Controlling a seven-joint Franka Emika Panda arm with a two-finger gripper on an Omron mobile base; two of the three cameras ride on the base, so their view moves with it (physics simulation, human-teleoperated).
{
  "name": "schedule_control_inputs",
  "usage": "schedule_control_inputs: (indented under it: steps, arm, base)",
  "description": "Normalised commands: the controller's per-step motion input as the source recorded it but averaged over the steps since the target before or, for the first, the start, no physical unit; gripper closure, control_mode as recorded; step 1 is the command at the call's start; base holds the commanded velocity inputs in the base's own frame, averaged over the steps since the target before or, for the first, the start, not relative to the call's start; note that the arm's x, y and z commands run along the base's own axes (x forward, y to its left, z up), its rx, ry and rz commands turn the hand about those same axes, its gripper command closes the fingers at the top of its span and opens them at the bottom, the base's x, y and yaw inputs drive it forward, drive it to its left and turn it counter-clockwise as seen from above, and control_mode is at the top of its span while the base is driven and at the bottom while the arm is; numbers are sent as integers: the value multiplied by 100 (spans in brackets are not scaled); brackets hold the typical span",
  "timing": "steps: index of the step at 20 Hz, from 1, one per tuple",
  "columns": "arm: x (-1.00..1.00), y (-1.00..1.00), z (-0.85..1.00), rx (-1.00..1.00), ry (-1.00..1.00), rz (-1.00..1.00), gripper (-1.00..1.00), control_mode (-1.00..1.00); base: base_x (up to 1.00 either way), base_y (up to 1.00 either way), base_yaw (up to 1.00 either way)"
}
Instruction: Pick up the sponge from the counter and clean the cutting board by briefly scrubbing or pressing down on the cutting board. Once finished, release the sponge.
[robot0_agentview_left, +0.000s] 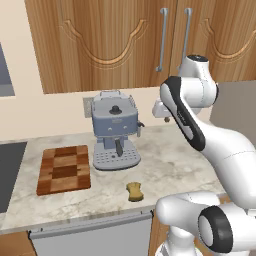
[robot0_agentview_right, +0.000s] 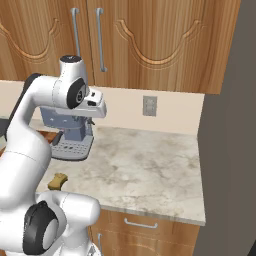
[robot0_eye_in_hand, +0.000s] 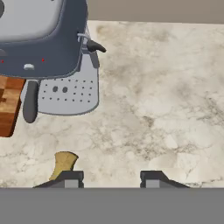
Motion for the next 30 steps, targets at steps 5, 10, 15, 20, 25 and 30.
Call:
schedule_control_inputs:
  steps: [5, 10, 15, 20, 25, 30]
  arm:
    - [-21, 3, -5, 0, 0, 0, -100, -100]
    - [-47, 31, -49, 0, 1, 0, -100, -100]
    - [-32, 48, -62, 0, 14, 0, -100, -100]
    - [-7, 26, -59, 0, 24, 0, -100, -100]
    - [0, 9, -52, 0, 24, 0, -100, -100]
    - [0, 26, -48, -3, 3, 0, -100, -100]
  base:
    - [0, 0, 0]
    - [0, 0, 0]
    - [0, 0, 0]
    - [0, 0, 0]
    - [0, 0, 0]
    - [0, 0, 0]
